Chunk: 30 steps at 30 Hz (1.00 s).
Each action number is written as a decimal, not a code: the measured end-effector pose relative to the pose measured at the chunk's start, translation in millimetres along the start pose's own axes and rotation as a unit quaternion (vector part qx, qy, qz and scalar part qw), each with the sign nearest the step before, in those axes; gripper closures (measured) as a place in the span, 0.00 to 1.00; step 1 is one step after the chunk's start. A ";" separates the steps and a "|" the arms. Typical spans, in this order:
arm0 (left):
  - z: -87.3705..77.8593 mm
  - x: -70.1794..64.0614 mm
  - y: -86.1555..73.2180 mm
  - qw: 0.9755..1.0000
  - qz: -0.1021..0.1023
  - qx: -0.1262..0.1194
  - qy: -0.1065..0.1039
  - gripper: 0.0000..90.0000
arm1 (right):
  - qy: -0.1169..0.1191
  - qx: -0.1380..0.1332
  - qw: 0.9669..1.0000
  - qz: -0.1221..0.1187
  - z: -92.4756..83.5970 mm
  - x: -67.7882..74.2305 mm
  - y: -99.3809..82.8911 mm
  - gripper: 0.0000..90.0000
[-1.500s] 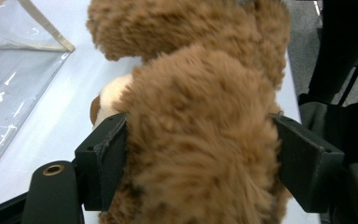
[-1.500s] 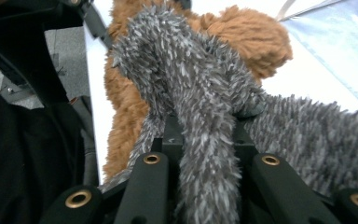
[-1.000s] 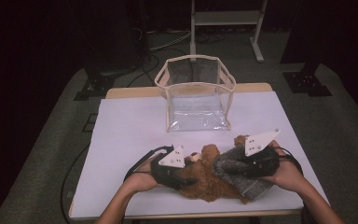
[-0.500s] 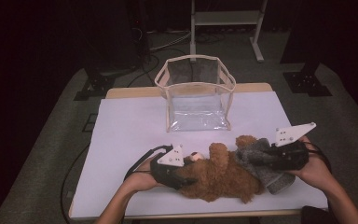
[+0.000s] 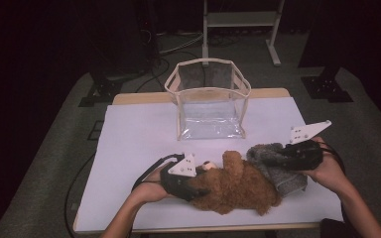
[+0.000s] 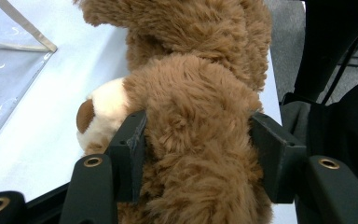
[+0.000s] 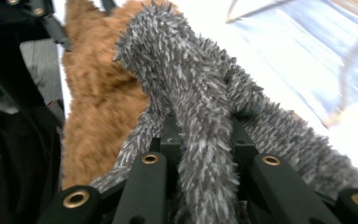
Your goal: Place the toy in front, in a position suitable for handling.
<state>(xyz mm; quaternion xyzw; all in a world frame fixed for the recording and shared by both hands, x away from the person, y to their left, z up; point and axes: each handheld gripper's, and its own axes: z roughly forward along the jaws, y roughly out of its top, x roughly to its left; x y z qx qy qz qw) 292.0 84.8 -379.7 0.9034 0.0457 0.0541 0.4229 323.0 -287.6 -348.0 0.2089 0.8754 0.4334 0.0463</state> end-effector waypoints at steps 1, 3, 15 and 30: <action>0.6 -0.2 0.8 1.000 0.001 0.001 0.000 0.47 | -0.004 -0.001 1.000 0.003 -2.4 -1.6 -2.0 0.81; 1.0 0.2 1.6 1.000 0.002 0.003 0.000 0.46 | -0.009 0.001 1.000 0.004 -4.5 -1.9 -1.2 0.82; 0.3 0.4 1.3 1.000 0.008 0.006 0.003 0.46 | -0.008 0.020 1.000 -0.012 18.8 -11.2 24.9 0.82; 2.0 2.5 3.6 1.000 0.010 0.008 0.000 0.45 | -0.019 0.008 1.000 0.009 6.9 -12.0 17.0 0.82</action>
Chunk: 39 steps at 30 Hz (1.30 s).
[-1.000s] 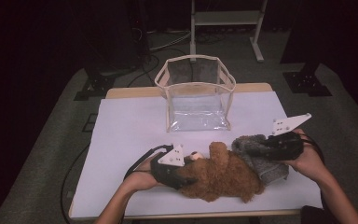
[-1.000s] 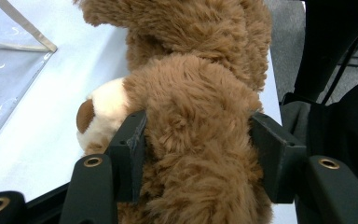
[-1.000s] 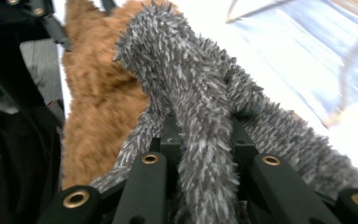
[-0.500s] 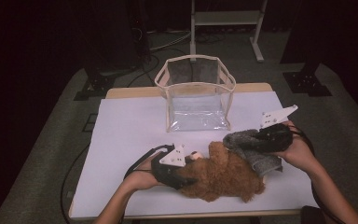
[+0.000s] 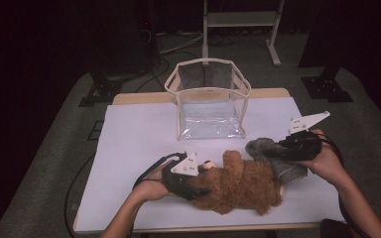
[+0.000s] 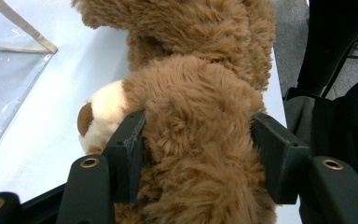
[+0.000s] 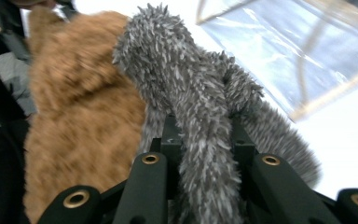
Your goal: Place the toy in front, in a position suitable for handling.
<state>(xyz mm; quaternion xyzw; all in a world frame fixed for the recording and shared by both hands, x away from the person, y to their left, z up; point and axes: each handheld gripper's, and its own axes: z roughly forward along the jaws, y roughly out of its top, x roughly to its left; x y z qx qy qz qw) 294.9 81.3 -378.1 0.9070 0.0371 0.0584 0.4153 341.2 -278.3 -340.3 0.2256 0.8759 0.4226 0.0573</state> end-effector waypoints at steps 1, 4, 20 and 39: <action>0.0 0.0 0.0 1.000 0.000 0.000 0.000 0.45 | 0.000 0.000 1.000 0.000 0.0 0.0 0.0 0.82; -0.4 0.5 -0.9 1.000 -0.002 -0.001 -0.002 0.45 | 0.029 0.001 0.999 -0.023 14.3 15.5 10.3 0.82; 1.3 5.3 2.8 1.000 -0.004 0.002 -0.002 0.45 | -0.009 -0.003 1.000 0.017 -17.1 3.1 -25.8 0.82; 1.6 7.1 2.5 1.000 -0.011 -0.001 0.000 0.45 | 0.011 -0.003 1.000 -0.002 -8.6 13.9 -18.2 0.81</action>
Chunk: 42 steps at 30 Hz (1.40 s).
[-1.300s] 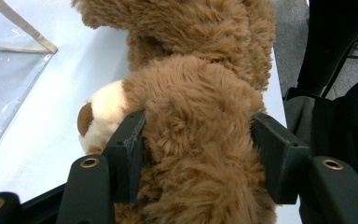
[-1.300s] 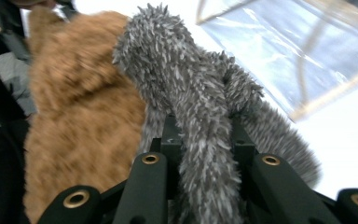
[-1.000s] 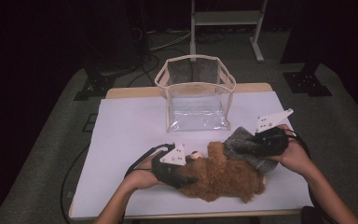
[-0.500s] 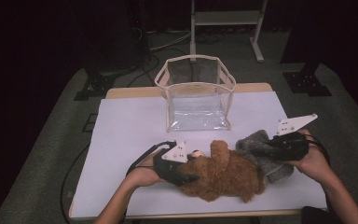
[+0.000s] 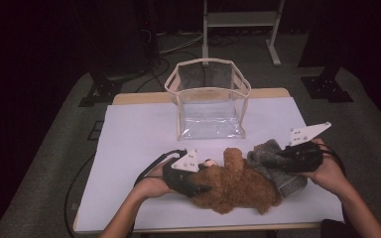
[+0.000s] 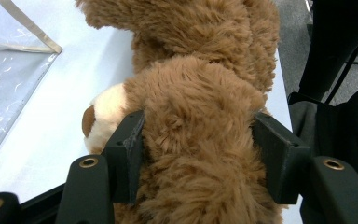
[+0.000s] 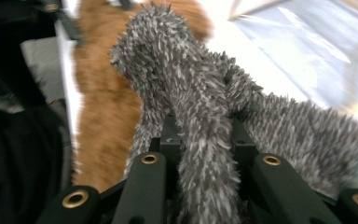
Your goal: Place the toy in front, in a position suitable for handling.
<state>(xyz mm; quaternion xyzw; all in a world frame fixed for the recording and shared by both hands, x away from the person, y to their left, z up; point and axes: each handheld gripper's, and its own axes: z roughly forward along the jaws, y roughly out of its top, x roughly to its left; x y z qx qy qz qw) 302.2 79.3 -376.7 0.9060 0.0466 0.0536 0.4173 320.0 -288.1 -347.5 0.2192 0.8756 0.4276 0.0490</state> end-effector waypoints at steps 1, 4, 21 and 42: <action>-0.2 -0.1 0.1 1.000 0.002 0.002 0.000 0.45 | -0.016 -0.003 1.000 0.018 -6.4 -10.8 -6.6 0.81; -0.1 -0.2 0.5 1.000 0.002 0.003 0.000 0.44 | -0.028 -0.003 0.999 0.032 -10.8 -18.7 -12.0 0.81; 2.3 0.1 5.4 1.000 0.007 0.011 0.002 0.44 | 0.022 0.017 0.999 -0.036 28.5 18.4 26.3 0.81; 3.0 0.5 5.7 1.000 0.008 0.009 0.002 0.44 | 0.046 -0.012 0.998 -0.045 34.9 23.9 55.0 0.81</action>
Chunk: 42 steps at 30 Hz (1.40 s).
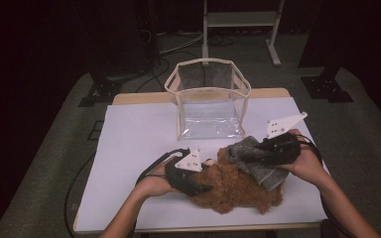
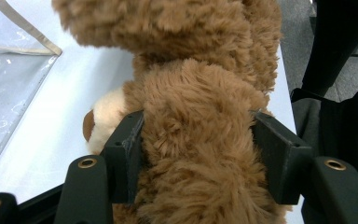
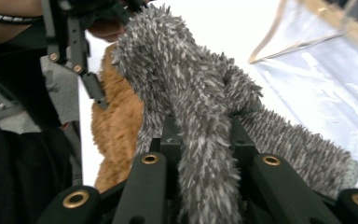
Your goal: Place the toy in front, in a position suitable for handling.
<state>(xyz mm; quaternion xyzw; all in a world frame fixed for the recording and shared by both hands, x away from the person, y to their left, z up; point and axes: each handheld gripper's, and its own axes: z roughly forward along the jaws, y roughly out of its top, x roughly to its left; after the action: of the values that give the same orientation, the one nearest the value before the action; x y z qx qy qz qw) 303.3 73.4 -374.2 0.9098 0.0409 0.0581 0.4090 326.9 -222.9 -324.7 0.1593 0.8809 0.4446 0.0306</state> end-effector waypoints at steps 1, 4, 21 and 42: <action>-0.2 0.3 -0.2 1.000 0.002 0.000 0.000 0.44 | 0.007 0.004 1.000 0.001 4.4 1.3 -2.0 0.81; 0.1 0.1 -0.3 1.000 0.000 0.000 -0.002 0.44 | 0.023 0.033 0.999 0.002 18.2 6.5 -11.3 0.81; -0.1 0.8 -0.7 1.000 -0.005 -0.004 -0.001 0.43 | 0.003 0.025 0.999 0.020 0.7 0.3 -25.7 0.81; 6.9 3.7 3.1 1.000 -0.009 -0.020 0.008 0.47 | -0.012 0.007 1.000 -0.006 -24.7 12.6 13.9 0.81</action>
<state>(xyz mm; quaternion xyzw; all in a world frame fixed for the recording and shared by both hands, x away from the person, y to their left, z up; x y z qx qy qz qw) 308.0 66.7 -376.2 0.9006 0.0517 0.0625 0.4270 313.6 -230.5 -297.6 0.1595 0.8844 0.4365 0.0430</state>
